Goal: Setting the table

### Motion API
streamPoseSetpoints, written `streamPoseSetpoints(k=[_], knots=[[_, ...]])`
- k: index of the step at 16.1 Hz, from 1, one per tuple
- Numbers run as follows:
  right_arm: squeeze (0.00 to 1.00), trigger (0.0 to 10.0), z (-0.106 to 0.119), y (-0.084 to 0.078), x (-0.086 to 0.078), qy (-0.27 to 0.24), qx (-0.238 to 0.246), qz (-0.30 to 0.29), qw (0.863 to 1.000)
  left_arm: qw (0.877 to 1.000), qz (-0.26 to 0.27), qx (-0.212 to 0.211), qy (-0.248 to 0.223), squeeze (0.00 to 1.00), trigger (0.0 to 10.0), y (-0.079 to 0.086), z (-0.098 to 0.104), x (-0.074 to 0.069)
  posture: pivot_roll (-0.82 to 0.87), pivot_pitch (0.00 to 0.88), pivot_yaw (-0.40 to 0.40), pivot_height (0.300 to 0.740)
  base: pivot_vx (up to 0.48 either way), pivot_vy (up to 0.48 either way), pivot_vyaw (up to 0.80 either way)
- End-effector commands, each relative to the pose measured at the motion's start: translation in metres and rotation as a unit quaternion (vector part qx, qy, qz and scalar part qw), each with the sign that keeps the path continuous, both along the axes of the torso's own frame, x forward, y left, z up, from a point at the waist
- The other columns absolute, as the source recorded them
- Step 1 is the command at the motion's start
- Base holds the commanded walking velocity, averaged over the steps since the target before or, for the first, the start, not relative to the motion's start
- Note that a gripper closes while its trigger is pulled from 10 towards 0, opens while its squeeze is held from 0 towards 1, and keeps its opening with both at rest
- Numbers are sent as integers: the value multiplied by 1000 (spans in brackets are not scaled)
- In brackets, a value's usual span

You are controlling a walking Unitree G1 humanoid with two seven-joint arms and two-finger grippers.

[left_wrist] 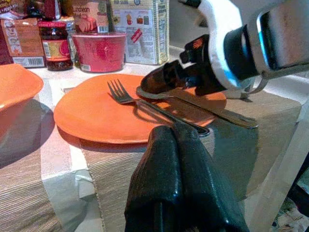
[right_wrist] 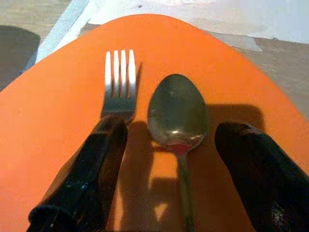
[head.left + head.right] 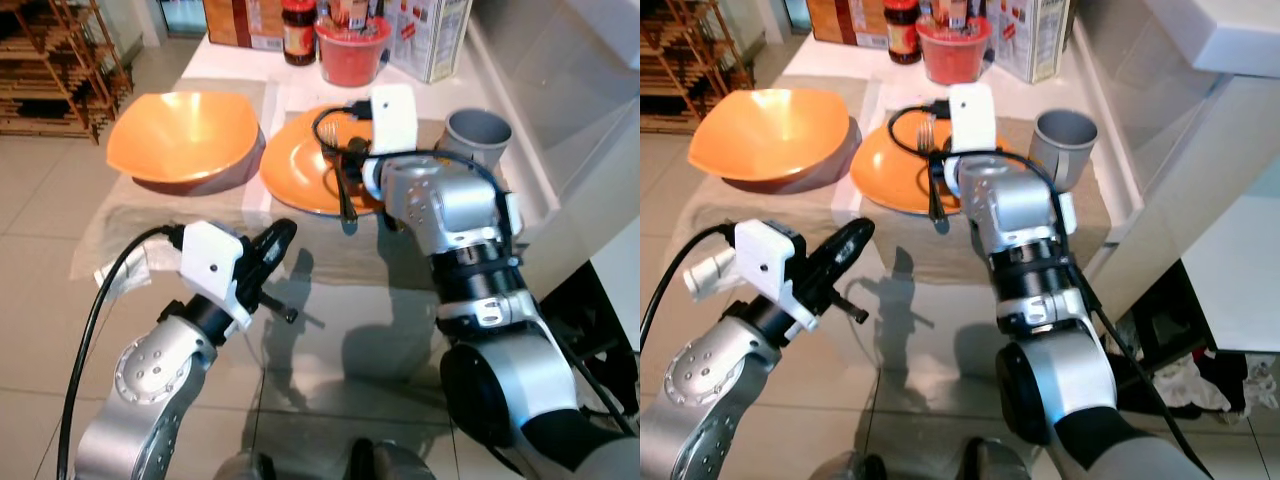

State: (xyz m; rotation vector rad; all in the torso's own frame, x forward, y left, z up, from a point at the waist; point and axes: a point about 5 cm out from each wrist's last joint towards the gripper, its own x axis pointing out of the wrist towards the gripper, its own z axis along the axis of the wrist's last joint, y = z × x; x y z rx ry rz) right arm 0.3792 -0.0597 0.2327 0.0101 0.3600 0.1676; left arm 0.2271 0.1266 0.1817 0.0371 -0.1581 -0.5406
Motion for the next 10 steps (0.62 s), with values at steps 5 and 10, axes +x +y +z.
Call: streamPoseSetpoints(k=[5, 10], knots=[[0, 10000, -2, -6, -15, 57, 1, 17, 998, 1000, -8, 0, 0, 0, 0, -4, 3, -5, -86, 169, -21, 740, 0, 0, 0], [0, 4118, -11, -11, -18, 83, 0, 5, 997, 1000, -11, -3, 0, 0, 0, -6, 3, -4, -88, 168, -21, 740, 0, 0, 0]])
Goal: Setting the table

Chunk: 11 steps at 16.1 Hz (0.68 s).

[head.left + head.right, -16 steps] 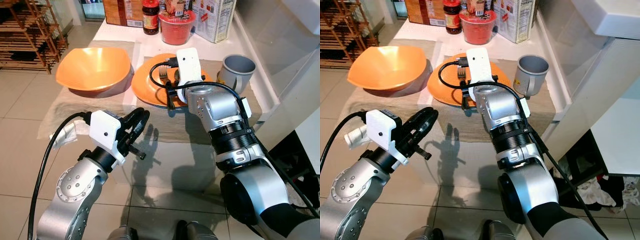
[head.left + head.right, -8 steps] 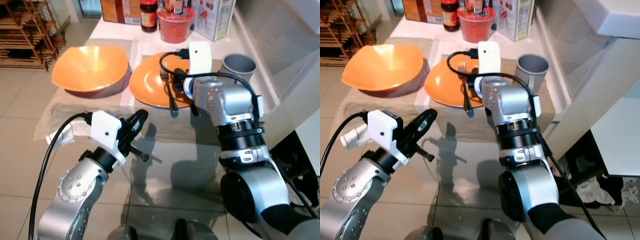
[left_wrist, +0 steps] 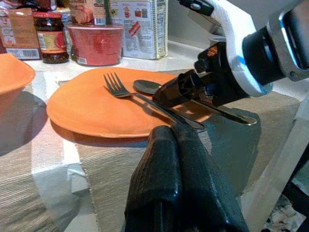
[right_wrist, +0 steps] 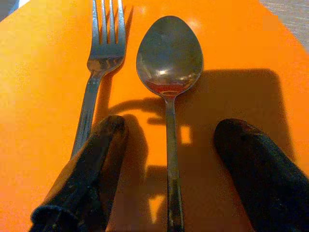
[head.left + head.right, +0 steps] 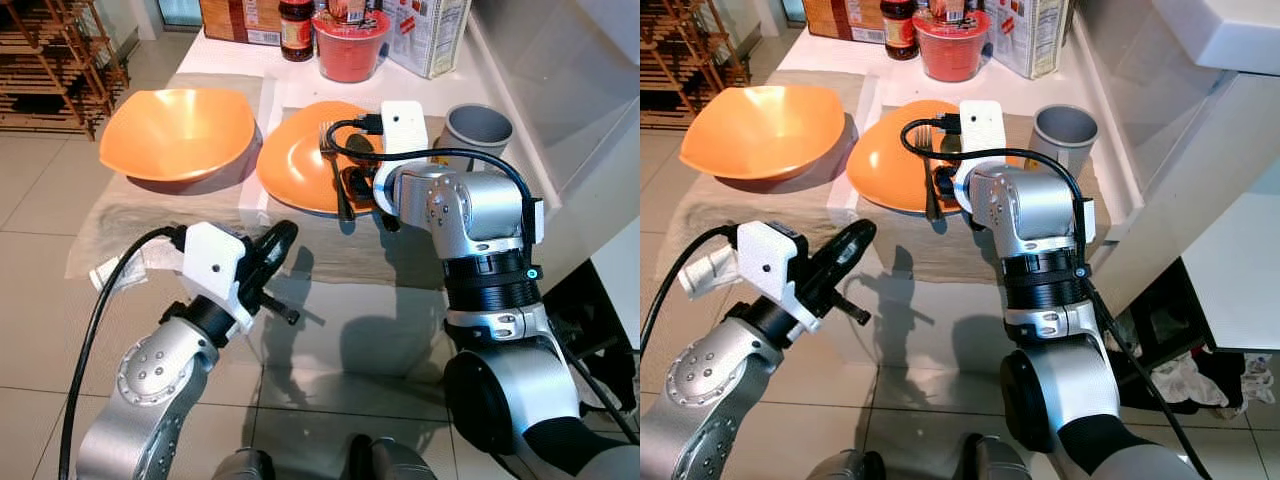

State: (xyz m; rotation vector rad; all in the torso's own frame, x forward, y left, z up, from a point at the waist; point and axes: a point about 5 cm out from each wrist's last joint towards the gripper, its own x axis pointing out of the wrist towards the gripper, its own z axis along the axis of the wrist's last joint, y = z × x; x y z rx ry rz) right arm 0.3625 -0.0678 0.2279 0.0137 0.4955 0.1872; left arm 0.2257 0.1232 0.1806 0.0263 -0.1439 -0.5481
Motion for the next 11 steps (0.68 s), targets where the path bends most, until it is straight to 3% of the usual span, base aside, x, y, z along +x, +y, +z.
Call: streamPoseSetpoints(k=[1, 11], knots=[[0, 0, -6, -4, -1, 14, 3, -10, 1000, 1000, -7, 0, -9, 0, 0, -3, 5, -3, -88, 168, -21, 740, 0, 0, 0], [0, 0, -9, 0, 5, 11, -12, 0, 1000, 1000, -2, -1, -11, 0, 0, -3, 9, -6, -75, 174, -32, 740, 0, 0, 0]])
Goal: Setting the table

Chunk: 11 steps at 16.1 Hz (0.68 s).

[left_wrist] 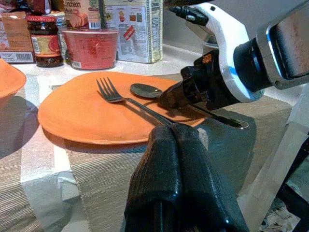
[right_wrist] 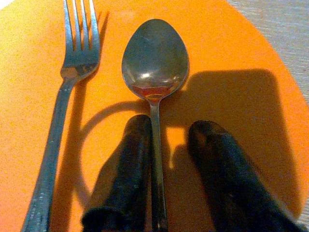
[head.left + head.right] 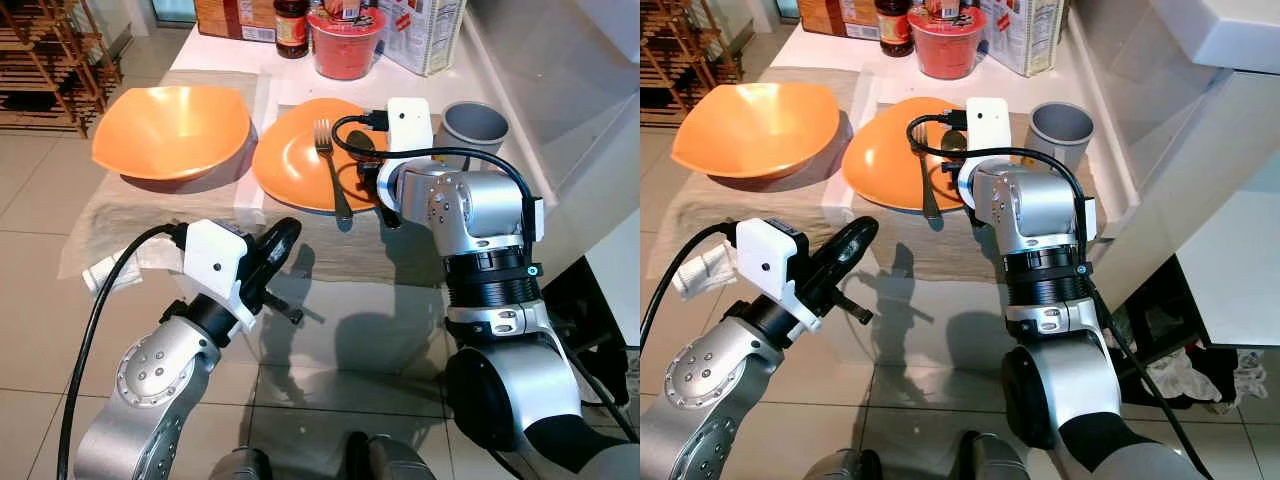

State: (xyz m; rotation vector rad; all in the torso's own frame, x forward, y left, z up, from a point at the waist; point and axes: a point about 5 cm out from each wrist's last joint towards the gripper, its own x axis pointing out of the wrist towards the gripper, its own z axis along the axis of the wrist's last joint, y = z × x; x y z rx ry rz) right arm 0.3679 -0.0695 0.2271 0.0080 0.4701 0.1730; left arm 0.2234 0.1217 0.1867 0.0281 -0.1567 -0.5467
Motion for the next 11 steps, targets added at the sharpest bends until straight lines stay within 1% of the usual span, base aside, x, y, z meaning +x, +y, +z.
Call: streamPoseSetpoints(k=[1, 6, 9, 10, 11], knots=[[0, 0, -9, 1, 0, 23, -13, 7, 1000, 1000, -2, 0, -4, 0, 0, -1, 3, -3, -75, 171, -35, 740, 0, 0, 0], [0, 0, -9, 3, 2, 17, -17, 11, 1000, 1000, -3, 1, -8, 0, 0, -2, 5, -2, -70, 162, -41, 740, 0, 0, 0], [0, 0, -5, 4, 5, 3, 10, 3, 1000, 1000, 0, 1, -9, 0, 0, 0, 5, -2, -68, 156, -40, 740, 0, 0, 0], [0, 0, 1, 5, 7, -19, 40, -4, 999, 1000, 3, -3, -10, 0, 0, 1, 5, -1, -68, 154, -38, 740, 0, 0, 0], [0, 0, 5, 6, 9, -36, 58, -6, 998, 1000, 6, -7, -11, 0, 0, 1, 5, 0, -70, 153, -36, 740, 0, 0, 0]])
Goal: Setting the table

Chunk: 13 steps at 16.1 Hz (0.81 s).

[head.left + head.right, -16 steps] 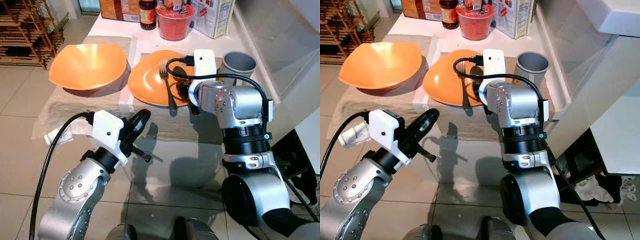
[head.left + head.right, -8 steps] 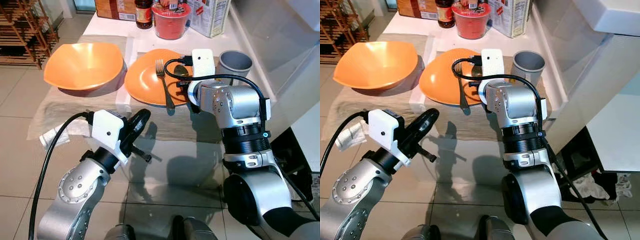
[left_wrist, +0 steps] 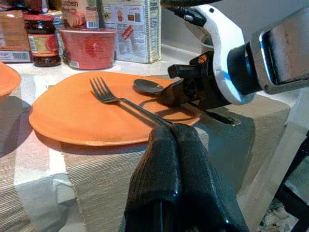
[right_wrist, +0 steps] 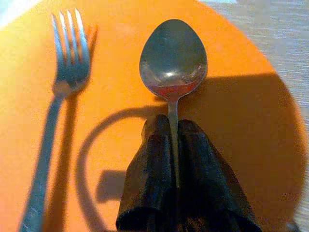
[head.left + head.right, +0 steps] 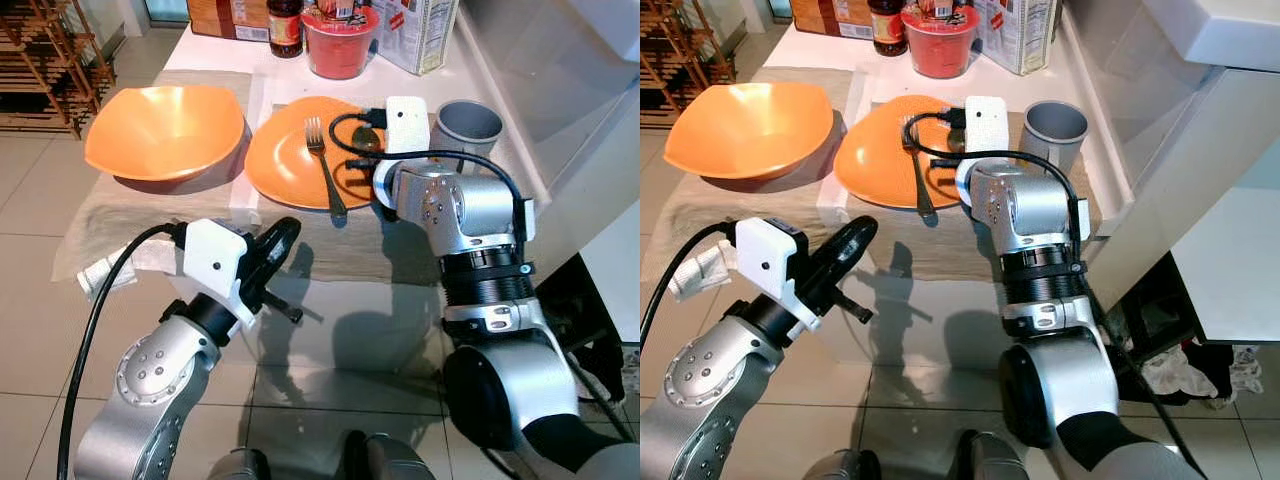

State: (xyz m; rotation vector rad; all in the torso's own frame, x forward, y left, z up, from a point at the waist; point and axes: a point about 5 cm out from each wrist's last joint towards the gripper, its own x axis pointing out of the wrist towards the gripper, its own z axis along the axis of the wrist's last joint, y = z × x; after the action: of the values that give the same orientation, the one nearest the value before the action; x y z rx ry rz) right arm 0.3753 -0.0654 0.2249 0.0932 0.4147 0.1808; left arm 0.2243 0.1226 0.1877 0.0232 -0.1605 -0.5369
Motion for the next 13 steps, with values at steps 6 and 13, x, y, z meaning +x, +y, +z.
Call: streamPoseSetpoints(k=[6, 13], knots=[[0, 0, 14, -2, 4, -47, 58, -10, 997, 1000, 4, -8, -11, 0, 0, 2, 5, 1, -74, 154, -27, 740, 0, 0, 0], [0, 10000, 72, 12, -58, -307, 342, 216, 861, 981, 162, -102, -35, 0, 10000, 42, 9, 16, -79, 146, -16, 740, 0, 0, 0]])
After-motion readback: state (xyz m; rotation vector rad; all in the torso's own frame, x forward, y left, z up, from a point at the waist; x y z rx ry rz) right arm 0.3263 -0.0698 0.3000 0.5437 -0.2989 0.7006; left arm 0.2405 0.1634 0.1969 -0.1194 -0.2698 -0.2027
